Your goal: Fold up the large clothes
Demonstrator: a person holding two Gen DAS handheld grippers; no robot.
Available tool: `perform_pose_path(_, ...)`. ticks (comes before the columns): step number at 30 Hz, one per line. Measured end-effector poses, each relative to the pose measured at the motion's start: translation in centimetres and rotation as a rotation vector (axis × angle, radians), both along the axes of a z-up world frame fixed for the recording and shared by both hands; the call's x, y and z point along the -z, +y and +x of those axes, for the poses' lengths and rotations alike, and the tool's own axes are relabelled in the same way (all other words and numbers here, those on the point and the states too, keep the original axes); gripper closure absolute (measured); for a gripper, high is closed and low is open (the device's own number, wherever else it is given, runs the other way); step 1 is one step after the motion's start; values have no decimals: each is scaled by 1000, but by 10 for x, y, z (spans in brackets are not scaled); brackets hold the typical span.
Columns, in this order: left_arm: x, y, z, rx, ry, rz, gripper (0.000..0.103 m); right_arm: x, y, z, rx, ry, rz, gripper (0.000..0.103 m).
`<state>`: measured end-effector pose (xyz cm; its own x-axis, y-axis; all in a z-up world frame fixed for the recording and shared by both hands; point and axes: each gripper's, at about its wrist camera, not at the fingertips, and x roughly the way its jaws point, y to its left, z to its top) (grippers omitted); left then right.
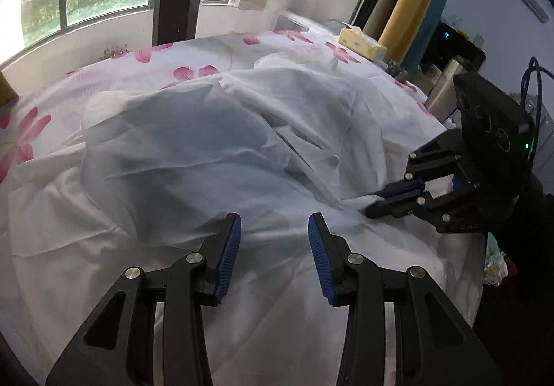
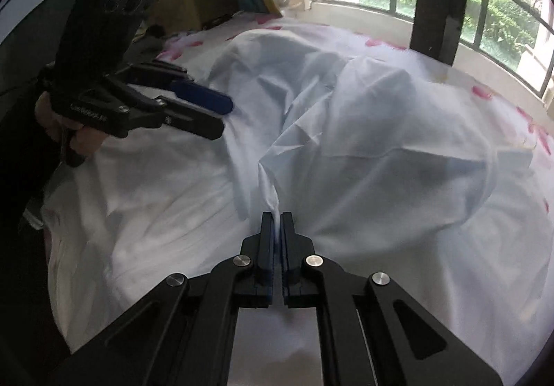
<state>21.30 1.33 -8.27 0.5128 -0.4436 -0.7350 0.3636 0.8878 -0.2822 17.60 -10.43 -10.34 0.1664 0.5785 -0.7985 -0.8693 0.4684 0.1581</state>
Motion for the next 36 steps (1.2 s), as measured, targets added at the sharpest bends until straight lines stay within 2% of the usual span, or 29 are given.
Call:
perform_pose_path(5, -22, 4, 5, -40, -47, -9, 60, -8, -5, -2, -24, 25, -30, 98)
perform_pose_path(7, -30, 5, 10, -51, -76, -16, 60, -17, -5, -2, -41, 2, -40, 96)
perform_pose_path(9, -34, 5, 19, -61, -101, -28, 60, -28, -7, 2, -47, -27, -31, 87)
perform_pose_path(11, -34, 4, 26, -79, -104, -24, 60, -39, -8, 10, -35, -46, -2, 59)
perform_pose_path(13, -30, 6, 36, -84, -92, -43, 60, -48, -10, 25, 2, -69, 38, 45)
perform_pose_path(14, -30, 6, 39, -88, -92, -56, 60, -51, -10, 33, 27, -82, 48, 43)
perform_pose_path(18, -25, 7, 49, -102, -100, -52, 60, -48, -2, 72, 142, -136, 45, 42)
perform_pose_path(22, -8, 14, 58, -133, -44, -45, 60, -34, 8, 96, 188, -101, 49, 42)
perform_pose_path(28, 6, 17, 46, -110, -24, -71, 60, -7, 8, 93, 209, -51, -1, 42)
perform_pose_path(36, 8, 19, 32, -141, -4, -71, 60, -8, 2, 76, 228, -80, -25, 34)
